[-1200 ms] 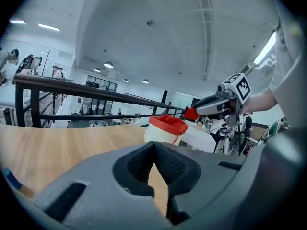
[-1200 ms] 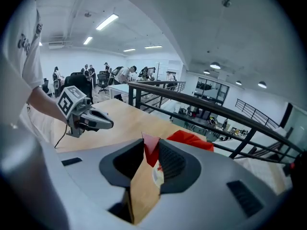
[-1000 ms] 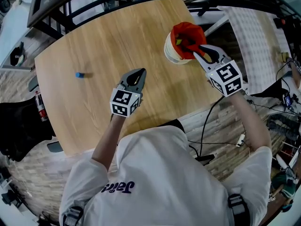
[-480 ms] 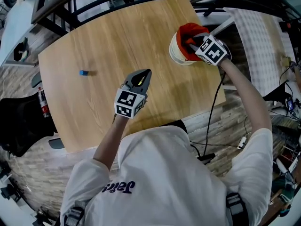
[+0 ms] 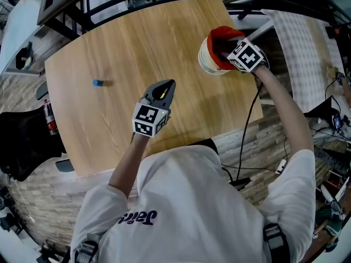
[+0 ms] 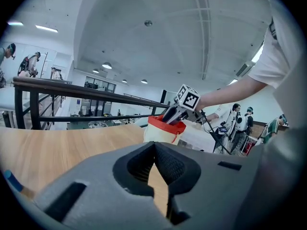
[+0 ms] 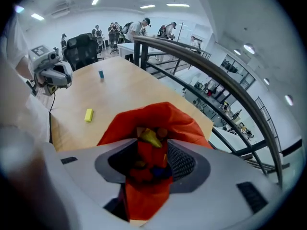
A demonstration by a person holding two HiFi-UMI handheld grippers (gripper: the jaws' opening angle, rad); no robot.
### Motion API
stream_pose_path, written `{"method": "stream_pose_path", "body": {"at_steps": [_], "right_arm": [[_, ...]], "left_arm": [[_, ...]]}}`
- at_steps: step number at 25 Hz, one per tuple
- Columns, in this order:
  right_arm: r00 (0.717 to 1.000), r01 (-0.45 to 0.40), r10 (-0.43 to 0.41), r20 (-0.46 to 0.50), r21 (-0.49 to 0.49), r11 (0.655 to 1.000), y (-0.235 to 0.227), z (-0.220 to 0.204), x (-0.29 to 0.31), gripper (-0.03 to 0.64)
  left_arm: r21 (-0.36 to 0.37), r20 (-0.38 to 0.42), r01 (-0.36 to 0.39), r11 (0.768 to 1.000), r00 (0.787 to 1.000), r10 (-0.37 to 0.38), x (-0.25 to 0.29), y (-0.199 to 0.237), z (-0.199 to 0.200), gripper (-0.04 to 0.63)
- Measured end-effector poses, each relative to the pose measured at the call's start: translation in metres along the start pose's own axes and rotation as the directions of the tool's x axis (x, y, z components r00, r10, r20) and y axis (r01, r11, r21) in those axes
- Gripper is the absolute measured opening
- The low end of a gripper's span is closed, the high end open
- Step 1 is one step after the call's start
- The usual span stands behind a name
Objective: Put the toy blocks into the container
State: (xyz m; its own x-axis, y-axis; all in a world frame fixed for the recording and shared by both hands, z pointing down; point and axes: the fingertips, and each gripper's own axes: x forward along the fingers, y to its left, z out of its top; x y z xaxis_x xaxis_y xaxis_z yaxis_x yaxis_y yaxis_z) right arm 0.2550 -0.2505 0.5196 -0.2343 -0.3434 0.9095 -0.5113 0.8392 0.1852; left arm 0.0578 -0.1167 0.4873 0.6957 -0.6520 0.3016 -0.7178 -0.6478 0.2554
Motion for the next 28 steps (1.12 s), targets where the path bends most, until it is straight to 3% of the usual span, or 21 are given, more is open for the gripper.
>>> {"method": "stream_pose_path", "body": {"at_steps": [6,13,21,28], "right_arm": [[0.978,0.031,-0.039,0.204,0.041,0.999,0.028,0.038,-0.052,0.183],[0.931,-0.104,0.084,0.356,0.038,0.994,0.121,0.071,-0.075,0.183],[0.898,-0.290,0.276,0.342,-0.010,0.957,0.233,0.080,-0.015,0.183],[0.915,-0.329,0.326,0.239,-0.031,0.944,0.293,0.073,0.069,0.183]], "left_arm": [[-0.019,0.009,-0.037,0.999,0.999,0.037,-0.015,0.014,-0.002,0.006],[-0.041,0.018,-0.101,0.994,0.995,0.101,-0.045,0.030,-0.008,0.006],[-0.068,0.014,-0.179,0.981,0.983,0.180,-0.086,0.037,-0.026,0.006],[-0.111,-0.003,-0.253,0.961,0.967,0.255,-0.118,0.041,-0.052,0.006]]}}
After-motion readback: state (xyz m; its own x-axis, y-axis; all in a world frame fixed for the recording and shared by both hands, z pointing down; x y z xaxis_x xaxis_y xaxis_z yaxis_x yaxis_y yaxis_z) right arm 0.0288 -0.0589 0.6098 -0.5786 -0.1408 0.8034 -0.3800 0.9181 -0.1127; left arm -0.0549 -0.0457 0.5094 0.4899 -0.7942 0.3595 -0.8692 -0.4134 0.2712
